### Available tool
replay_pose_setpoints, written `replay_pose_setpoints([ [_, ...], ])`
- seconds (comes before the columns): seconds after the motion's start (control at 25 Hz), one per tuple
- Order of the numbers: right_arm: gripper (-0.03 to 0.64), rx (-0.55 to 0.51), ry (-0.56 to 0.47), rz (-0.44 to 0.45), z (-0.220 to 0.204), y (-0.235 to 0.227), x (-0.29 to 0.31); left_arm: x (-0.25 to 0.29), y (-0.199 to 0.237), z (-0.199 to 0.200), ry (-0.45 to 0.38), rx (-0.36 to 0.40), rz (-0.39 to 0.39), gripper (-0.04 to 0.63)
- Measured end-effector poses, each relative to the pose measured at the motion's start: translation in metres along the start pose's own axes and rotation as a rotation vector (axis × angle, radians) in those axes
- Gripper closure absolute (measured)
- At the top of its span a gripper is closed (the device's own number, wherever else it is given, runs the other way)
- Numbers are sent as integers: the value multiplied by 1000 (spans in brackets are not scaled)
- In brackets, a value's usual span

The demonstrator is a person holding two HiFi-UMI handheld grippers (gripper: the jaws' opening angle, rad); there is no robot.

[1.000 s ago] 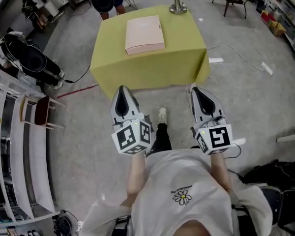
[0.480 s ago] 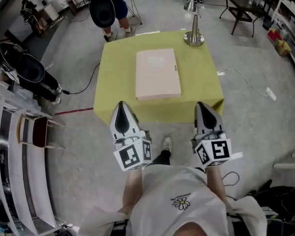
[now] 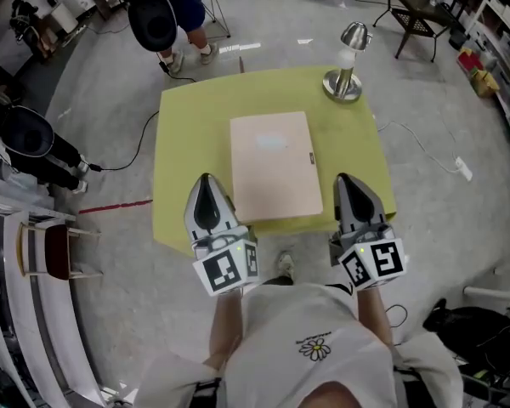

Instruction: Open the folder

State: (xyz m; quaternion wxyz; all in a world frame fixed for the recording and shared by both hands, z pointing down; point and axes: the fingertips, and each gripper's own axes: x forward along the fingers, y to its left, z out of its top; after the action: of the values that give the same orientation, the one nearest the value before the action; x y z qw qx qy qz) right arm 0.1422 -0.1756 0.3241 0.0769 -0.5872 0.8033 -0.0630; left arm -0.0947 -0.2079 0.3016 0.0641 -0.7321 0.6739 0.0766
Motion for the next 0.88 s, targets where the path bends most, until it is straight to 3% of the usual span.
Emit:
replay_pose_setpoints([
  [0.24, 604, 19, 15, 4, 1, -17, 21, 37, -6, -13, 53, -15, -37, 581],
  [0.88, 604, 49, 10, 147, 17, -18, 33, 17, -42, -1, 96, -94, 10, 580],
])
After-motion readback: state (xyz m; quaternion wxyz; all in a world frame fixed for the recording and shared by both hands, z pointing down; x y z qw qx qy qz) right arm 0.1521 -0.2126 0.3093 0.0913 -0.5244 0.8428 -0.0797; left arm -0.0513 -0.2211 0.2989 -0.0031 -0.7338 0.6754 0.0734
